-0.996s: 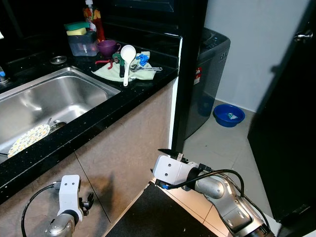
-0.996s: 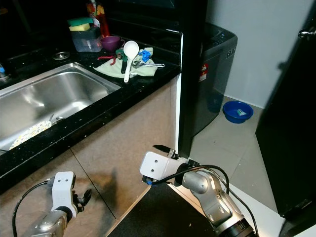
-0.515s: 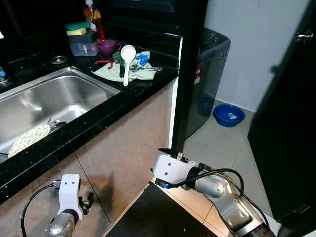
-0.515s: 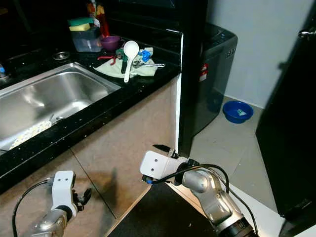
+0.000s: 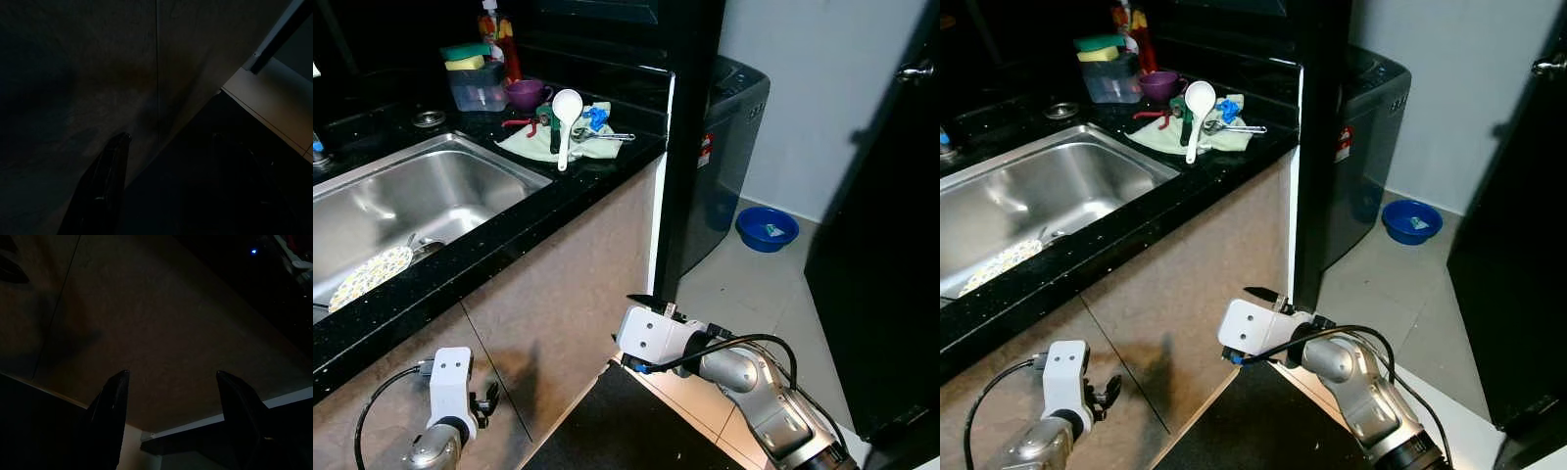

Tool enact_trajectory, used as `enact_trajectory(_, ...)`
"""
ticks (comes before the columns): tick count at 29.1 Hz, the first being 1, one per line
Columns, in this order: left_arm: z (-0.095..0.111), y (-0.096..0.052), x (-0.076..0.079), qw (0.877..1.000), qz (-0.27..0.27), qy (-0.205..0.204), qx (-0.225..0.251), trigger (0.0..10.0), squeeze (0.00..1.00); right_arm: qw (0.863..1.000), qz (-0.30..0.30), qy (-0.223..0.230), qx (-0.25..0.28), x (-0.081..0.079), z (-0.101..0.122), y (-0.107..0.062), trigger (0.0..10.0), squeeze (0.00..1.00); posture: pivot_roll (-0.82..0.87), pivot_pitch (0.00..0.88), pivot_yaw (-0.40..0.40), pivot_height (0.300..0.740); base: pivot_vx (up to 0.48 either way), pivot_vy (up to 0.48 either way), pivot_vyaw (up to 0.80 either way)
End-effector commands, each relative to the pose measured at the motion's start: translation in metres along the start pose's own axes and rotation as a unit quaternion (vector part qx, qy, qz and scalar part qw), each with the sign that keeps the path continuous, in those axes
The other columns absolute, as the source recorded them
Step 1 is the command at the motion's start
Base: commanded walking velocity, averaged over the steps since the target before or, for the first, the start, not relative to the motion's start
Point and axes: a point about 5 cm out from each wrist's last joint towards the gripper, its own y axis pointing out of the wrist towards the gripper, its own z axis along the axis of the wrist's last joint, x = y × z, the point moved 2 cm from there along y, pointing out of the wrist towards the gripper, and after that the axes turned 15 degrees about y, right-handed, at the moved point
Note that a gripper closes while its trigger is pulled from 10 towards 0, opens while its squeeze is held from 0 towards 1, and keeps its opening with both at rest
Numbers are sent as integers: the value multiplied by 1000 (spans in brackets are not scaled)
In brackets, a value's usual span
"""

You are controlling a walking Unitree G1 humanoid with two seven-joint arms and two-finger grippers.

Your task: Kitchen organization

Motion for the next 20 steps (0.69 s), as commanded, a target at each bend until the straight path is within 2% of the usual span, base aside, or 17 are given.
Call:
enact_trajectory(1, -3, -1, 1, 1000, -2, 2, -7, 10000, 0, 1000, 1, 5, -4, 1, -2, 1, 10000, 0, -35, 0, 24, 740, 0, 0, 0)
enact_trajectory(20, -1, 0, -1, 1000, 0, 3, -6, 10000, 0, 1000, 2, 5, -1, 3, 2, 1, 10000, 0, -35, 0, 27, 740, 0, 0, 0)
